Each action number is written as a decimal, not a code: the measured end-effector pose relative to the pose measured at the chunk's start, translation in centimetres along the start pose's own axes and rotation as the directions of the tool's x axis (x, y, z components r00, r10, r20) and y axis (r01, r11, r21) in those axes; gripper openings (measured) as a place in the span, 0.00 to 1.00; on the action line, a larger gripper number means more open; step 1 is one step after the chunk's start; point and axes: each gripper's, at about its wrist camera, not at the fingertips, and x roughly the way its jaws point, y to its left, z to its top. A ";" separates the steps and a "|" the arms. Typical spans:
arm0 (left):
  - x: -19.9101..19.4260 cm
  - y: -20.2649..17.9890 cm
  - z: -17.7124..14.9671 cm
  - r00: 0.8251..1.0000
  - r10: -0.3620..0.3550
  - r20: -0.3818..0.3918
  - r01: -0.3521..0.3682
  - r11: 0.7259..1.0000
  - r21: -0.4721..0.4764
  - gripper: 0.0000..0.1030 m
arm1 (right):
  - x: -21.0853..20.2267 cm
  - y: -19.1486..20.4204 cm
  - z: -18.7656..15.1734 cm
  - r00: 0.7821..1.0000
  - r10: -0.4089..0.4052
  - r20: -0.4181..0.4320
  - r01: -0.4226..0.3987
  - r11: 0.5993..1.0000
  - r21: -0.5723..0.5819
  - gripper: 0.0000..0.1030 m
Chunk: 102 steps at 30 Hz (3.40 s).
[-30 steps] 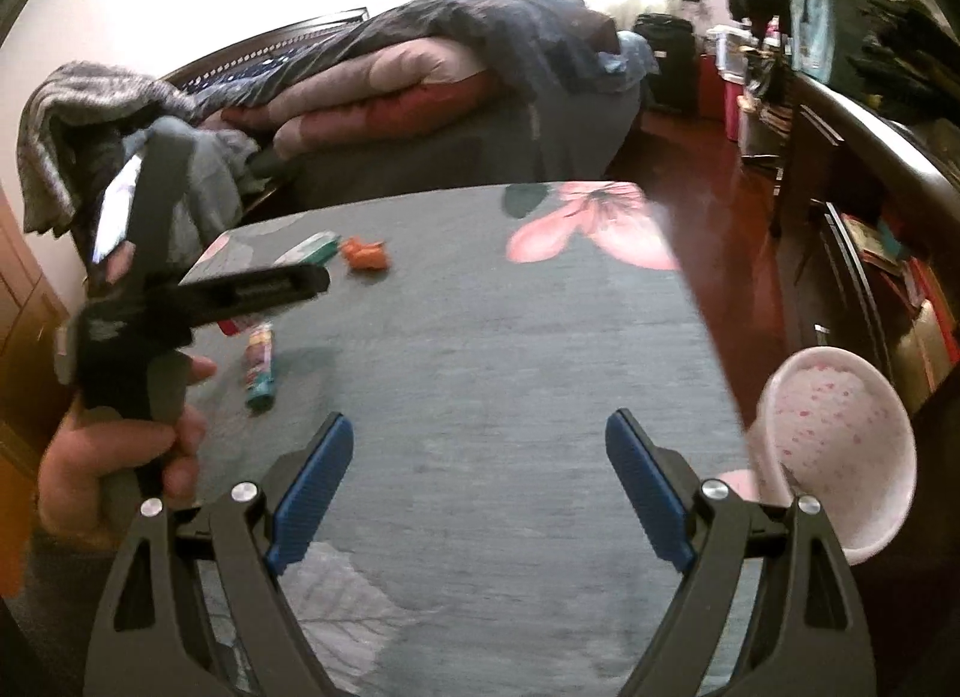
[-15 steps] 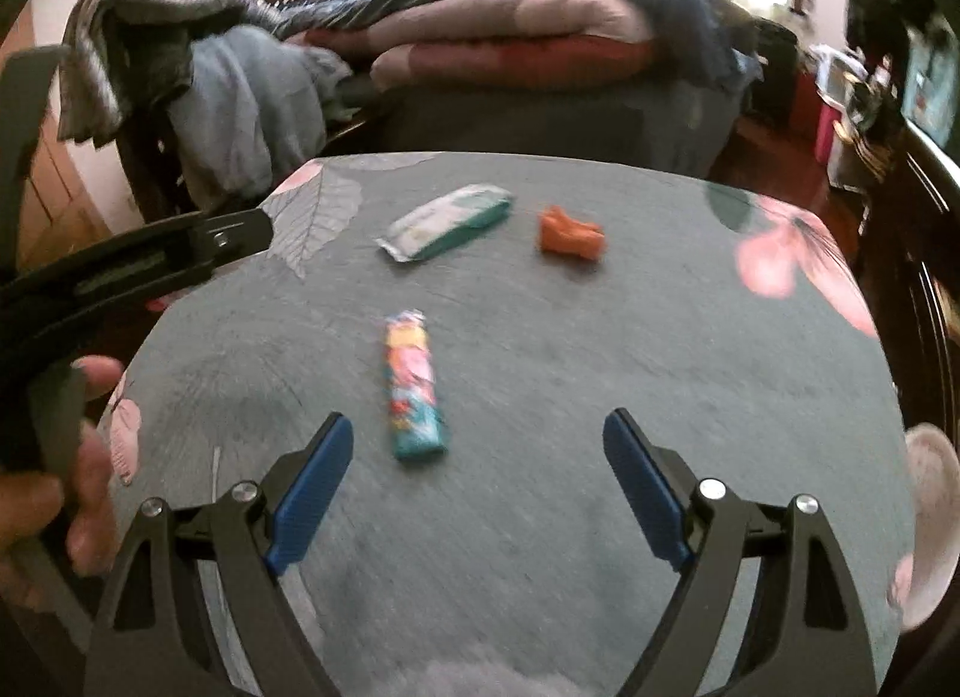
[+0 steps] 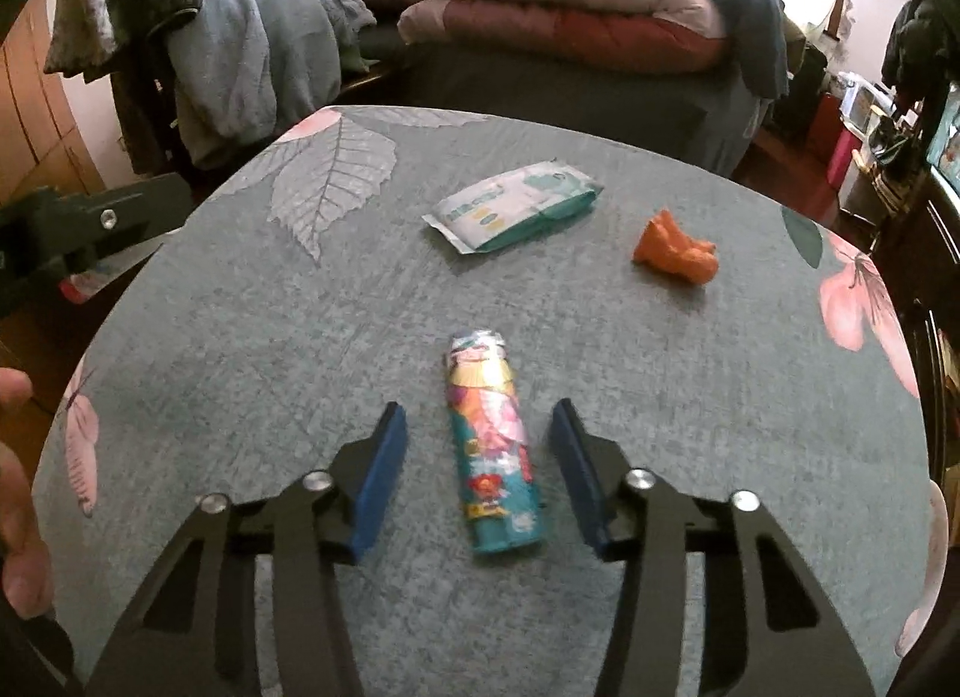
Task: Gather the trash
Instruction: 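Grasp the colourful tube with the right tool while the left tool holds the glue stick, then carry glue stick and tube over the wastebasket and open both tools, then move both open tools back over the table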
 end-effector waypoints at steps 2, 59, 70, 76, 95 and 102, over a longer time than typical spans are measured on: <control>0.0 0.2 0.0 1.000 -0.003 -0.001 0.003 1.000 -0.004 0.85 | 0.0 0.4 0.1 1.000 0.012 -0.002 -0.012 1.000 -0.010 0.32; -5.7 -39.8 -8.4 0.887 -0.430 -0.169 0.452 0.733 0.509 0.85 | -20.7 -33.8 -23.1 0.934 -0.309 0.181 0.105 0.718 0.688 0.23; -0.3 -51.2 -12.5 0.820 -0.476 -0.318 0.570 0.631 0.526 0.85 | -16.1 -41.0 -26.3 0.925 -0.372 0.072 0.189 0.619 0.762 0.26; 1.3 -52.9 -12.7 0.821 -0.474 -0.318 0.570 0.645 0.509 0.96 | -14.8 -43.0 -27.3 0.920 -0.386 0.064 0.190 0.583 0.790 0.42; -0.1 -32.8 -5.0 0.967 -0.250 -0.057 0.247 0.848 0.470 0.96 | -18.5 -28.7 -17.8 0.937 -0.273 0.218 0.113 0.828 0.549 0.74; 2.8 -21.0 -0.2 0.990 -0.142 -0.028 0.142 0.920 0.366 0.96 | -15.6 -20.1 -11.1 0.962 -0.142 0.232 0.050 0.931 0.362 0.74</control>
